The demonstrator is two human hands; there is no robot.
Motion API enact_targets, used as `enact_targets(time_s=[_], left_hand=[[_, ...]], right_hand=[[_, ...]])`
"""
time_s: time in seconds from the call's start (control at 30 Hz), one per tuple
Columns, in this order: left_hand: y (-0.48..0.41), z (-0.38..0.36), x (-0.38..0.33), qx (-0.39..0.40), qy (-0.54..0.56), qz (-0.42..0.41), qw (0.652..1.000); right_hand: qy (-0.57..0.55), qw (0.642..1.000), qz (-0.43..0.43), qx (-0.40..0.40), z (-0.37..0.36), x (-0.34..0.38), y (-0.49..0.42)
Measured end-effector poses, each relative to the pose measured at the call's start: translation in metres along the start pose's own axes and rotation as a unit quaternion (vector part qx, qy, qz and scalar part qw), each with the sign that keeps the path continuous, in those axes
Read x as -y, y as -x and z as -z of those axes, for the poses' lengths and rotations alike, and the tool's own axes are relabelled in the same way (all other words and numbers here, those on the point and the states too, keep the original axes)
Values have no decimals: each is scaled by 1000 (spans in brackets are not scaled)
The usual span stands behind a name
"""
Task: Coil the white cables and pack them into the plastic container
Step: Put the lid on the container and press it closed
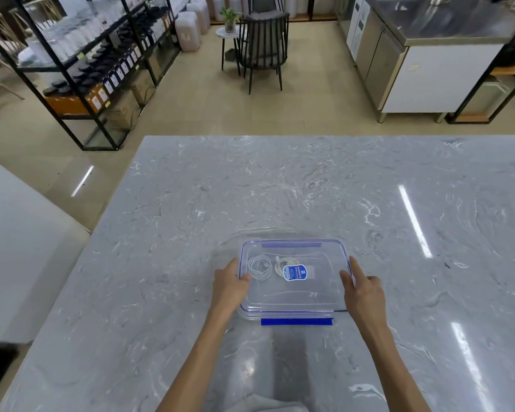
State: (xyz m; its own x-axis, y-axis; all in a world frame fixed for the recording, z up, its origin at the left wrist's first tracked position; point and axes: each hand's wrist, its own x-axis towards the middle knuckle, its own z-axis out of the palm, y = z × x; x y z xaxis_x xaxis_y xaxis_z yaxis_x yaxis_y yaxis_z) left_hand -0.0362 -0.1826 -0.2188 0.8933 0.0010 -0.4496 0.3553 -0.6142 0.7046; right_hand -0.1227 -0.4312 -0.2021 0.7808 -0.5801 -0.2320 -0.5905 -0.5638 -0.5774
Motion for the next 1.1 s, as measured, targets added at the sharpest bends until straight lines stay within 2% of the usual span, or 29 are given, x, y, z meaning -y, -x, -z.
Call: enact_targets(time_s=[0.1,0.27,0.33,0.4,0.47,0.5,0.6,0.73,0.83,0.9,1.0,1.03,1.1], left_hand=[[-3,-3,-1,-8,-1,15,1000],[-9,1,-5,10,-70,74,995],[-12,7,-7,47,-44,68,996],[-11,11,-9,64,-39,28,997],[-10,11,-12,64,-131,-29,989],[-10,10,-12,69,-184,-54,979],[-12,8,-12,83,-291,-76,950],[-24,9,-38,80,-413,-62,905],[-48,1,-83,106,-381,-105,913],[-65,-6,-109,199,-355,-141,903],[-85,-7,-136,333,-358,-145,860],[-89,-6,-138,344,-344,-151,861],[-93,-9,-130,309,-286,-171,891]], right_hand=[[20,1000,-5,7,-1,-1,-1],[43,999,-19,26,-5,-4,-1],[57,997,-19,39,-4,-5,1],[121,992,-15,22,-3,-3,-2],[241,969,30,-35,-6,4,-6],[264,961,65,-49,-11,11,-6],[267,943,197,-18,-35,34,0],[250,946,205,5,-53,36,6],[246,949,195,8,-53,33,4],[245,950,193,7,-54,33,4],[241,950,198,5,-55,32,6],[239,950,200,1,-55,32,5],[233,952,200,-2,-58,31,4]])
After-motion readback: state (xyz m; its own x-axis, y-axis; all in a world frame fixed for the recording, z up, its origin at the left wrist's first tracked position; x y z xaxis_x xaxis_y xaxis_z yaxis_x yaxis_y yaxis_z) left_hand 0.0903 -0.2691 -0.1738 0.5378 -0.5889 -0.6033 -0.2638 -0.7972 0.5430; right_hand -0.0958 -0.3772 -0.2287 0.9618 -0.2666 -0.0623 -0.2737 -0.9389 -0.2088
